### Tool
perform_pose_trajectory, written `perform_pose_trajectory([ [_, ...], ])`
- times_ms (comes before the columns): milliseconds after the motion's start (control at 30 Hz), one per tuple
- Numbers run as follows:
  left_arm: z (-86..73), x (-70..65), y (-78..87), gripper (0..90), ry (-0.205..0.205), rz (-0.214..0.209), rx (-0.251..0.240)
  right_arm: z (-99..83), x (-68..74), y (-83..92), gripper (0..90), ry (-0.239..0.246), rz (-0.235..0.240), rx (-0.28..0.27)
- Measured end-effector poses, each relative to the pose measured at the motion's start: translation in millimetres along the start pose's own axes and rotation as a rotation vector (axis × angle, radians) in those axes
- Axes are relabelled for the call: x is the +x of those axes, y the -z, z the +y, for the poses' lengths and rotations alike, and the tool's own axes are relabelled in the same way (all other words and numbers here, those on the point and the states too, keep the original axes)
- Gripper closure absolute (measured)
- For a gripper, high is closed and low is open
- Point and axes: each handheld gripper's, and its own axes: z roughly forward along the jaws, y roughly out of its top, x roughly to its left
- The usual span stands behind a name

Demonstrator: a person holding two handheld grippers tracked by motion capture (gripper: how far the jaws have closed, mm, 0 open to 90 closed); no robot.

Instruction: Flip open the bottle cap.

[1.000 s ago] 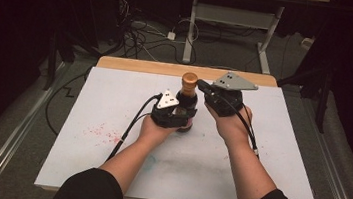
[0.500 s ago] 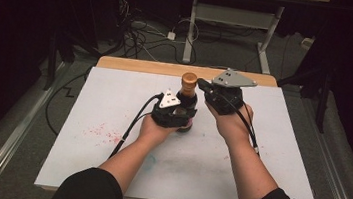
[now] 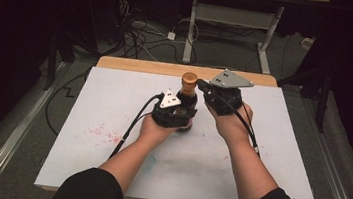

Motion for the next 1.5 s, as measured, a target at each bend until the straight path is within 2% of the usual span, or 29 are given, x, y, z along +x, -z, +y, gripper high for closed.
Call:
perform_pose_trajectory([
  [533, -1.9, -0.4, -1.3, 29.6, -0.012, 0.013, -0.01, 3.1, 0.8, 0.3, 90.0, -0.002, 0.008, 0.017],
  [1067, -0.9, 1.5, -1.3, 29.6, 0.001, 0.017, -0.011, 4.6, 3.7, -2.5, 90.0, -0.005, 0.0, 0.013],
  [1133, -0.9, 2.1, -0.5, 29.6, 0.004, 0.016, -0.016, 4.6, 4.7, -3.9, 90.0, -0.018, -0.001, 0.007],
  [1500, -1.4, 1.8, -0.7, 29.7, 0.003, 0.015, -0.015, 6.3, 6.1, -3.4, 90.0, -0.01, -0.009, 0.015],
])
